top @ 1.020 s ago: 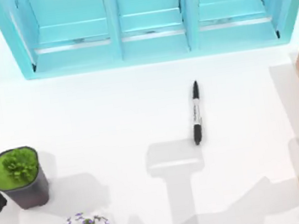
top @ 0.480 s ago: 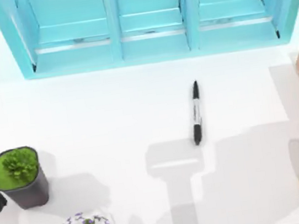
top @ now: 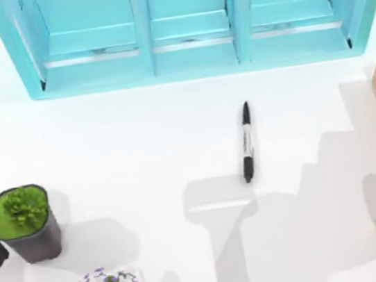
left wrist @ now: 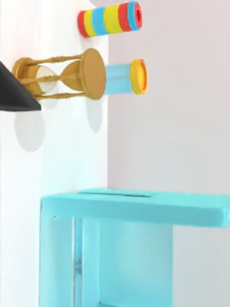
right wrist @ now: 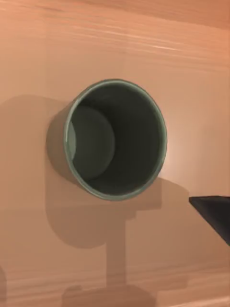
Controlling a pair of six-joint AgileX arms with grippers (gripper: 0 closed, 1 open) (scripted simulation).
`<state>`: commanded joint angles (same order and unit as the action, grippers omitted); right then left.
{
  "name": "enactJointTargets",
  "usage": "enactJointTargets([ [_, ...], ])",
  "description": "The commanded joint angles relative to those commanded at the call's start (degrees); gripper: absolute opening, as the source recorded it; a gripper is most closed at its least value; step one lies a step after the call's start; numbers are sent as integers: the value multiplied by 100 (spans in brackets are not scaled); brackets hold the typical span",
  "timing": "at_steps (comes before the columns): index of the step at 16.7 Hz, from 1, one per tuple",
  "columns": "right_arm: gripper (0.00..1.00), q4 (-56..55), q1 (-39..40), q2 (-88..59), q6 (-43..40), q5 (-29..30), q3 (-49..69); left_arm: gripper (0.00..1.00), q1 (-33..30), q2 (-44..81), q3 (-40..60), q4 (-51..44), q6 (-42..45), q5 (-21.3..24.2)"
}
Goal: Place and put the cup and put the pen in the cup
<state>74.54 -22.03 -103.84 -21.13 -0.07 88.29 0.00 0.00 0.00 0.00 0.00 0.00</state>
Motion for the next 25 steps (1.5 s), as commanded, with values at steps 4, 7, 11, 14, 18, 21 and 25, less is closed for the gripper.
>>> enactJointTargets([
  [4, 100, -29, 27, 10, 9, 1, -28, 100, 0, 0, 0, 0, 0, 0],
  [7, 100, -385, 18, -83, 20, 0, -336, 100, 0, 0, 0, 0, 0, 0],
  [11, 100, -1292, 23, -273, 27, 1, -1025, 100, 0, 0, 0, 0, 0, 0],
  [14, 100, -1979, 24, -430, 30, 2, -1539, 100, 0, 0, 0, 0, 0, 0],
  [18, 100, -2191, 22, -479, 30, 2, -1713, 100, 0, 0, 0, 0, 0, 0],
  [21, 92, -2191, 22, -479, 30, 2, -1713, 100, 0, 0, 0, 0, 0, 0],
  [25, 62, -2191, 22, -479, 30, 2, -1713, 100, 0, 0, 0, 0, 0, 0],
])
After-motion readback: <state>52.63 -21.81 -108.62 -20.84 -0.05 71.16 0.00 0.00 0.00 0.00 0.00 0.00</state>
